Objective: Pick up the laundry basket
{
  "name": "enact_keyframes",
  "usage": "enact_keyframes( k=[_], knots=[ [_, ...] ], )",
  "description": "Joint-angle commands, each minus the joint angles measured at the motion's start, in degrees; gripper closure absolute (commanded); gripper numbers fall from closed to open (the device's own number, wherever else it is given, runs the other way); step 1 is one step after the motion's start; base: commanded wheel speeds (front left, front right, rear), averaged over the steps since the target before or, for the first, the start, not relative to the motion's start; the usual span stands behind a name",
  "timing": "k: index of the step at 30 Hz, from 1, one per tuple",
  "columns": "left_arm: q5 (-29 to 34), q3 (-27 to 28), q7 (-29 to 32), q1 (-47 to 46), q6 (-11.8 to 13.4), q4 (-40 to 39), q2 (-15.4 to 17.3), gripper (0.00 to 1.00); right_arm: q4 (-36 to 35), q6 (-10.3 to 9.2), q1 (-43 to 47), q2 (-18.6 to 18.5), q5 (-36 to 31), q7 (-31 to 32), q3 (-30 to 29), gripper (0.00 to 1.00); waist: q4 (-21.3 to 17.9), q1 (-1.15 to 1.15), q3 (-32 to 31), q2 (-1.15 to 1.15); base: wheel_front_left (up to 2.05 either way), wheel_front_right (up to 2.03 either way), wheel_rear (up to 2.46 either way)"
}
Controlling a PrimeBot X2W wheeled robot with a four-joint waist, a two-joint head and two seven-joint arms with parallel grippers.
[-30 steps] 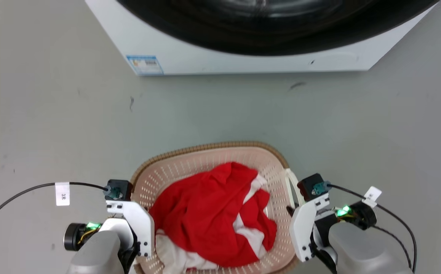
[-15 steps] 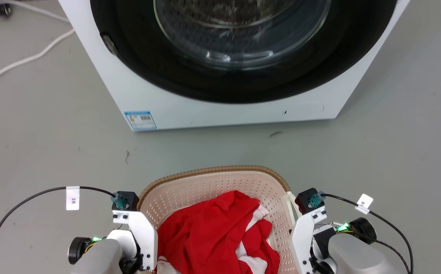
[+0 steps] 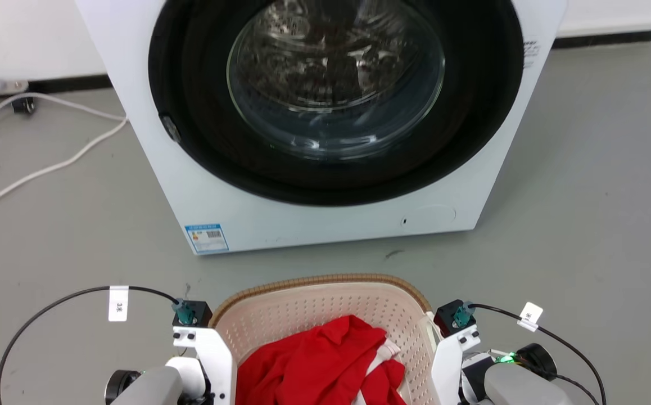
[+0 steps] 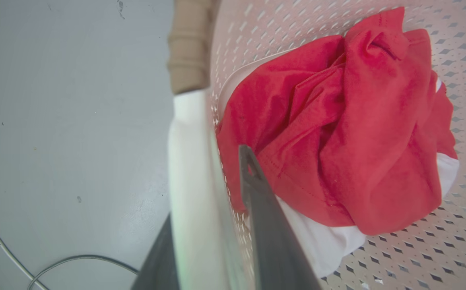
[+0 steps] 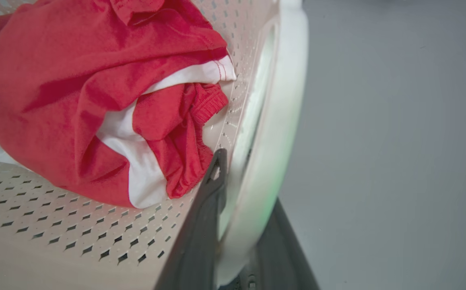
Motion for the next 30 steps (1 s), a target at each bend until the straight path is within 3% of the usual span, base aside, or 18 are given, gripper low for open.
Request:
enact_keyframes(
  k=[1,30],
  knots=[
    [-0.34,-0.74,0.47,0.18,-0.81,-0.96,-0.78,1.0,-0.29,0.71,0.09,0.87,-0.1,-0.04,0.82,1.0,-0.34,0.01,-1.06,0.0,0.0,0.0,0.0],
    [-10.19,-7.62,3.73,0.84,-0.83,0.34,-0.59,1.0,-0.05,0.66,-1.4,-0.47,6.24,3.37,7.34,1.0,0.54,0.01,-5.57,0.0,0.0,0.0,0.0]
  ],
)
